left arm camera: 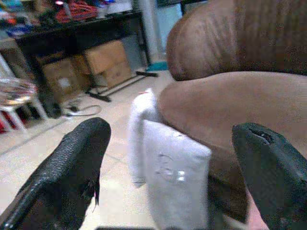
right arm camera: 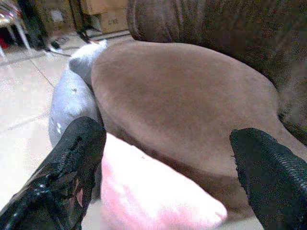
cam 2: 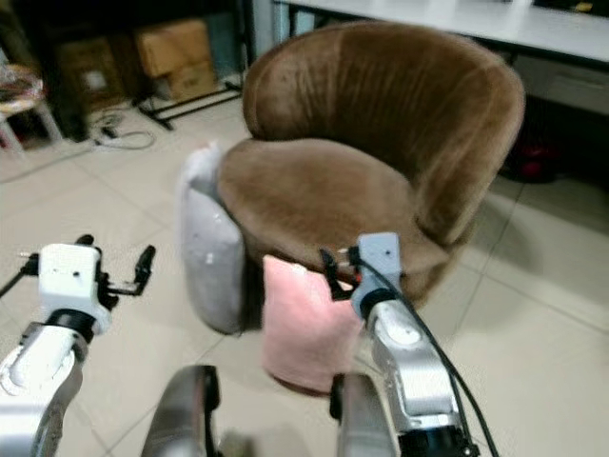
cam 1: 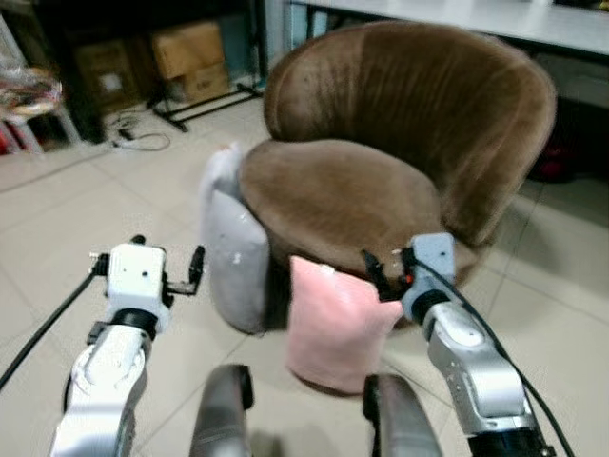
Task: Move the pillow to the sofa from floor
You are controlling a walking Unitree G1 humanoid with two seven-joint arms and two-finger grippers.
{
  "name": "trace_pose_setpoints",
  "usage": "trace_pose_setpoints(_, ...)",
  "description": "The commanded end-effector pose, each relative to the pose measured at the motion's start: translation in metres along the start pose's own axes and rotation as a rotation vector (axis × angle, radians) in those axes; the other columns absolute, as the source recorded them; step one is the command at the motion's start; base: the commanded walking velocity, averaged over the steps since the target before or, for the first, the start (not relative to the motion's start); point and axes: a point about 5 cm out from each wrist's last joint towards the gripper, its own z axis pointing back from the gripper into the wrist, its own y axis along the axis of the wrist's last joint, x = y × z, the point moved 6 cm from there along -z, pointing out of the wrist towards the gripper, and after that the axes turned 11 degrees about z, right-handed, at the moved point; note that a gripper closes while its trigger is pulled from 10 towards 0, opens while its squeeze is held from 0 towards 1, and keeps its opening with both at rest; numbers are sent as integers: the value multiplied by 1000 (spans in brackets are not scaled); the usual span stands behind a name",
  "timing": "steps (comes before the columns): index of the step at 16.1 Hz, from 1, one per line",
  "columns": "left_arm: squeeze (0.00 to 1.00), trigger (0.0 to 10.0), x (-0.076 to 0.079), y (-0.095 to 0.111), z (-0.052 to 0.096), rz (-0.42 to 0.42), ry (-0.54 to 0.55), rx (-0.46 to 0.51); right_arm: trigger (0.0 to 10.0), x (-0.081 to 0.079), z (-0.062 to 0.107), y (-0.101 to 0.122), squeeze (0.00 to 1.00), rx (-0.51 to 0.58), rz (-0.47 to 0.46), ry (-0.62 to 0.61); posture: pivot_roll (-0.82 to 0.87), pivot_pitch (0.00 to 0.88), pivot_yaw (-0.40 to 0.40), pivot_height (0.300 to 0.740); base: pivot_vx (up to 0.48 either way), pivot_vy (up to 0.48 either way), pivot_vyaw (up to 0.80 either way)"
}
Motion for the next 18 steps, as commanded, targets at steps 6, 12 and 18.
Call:
trace_pose_setpoints(6, 0, 10000, 2, 6, 2, -1, -11, 23, 10000, 2, -4, 5, 0, 2, 13, -2, -144, 0, -21, 575, 416, 0, 267)
trace_pose_setpoints(12, 0, 10000, 0, 4, 1, -28, 1, 16, 10000, 3, -5, 2, 0, -9, 23, -17, -141, 0, -22, 575, 223, 0, 0)
trace_pose_setpoints(18, 0, 10000, -1, 8, 0, -41, 9, 32, 10000, 3, -5, 5, 0, 14, -14, -8, -143, 0, -17, 555, 0, 0, 0)
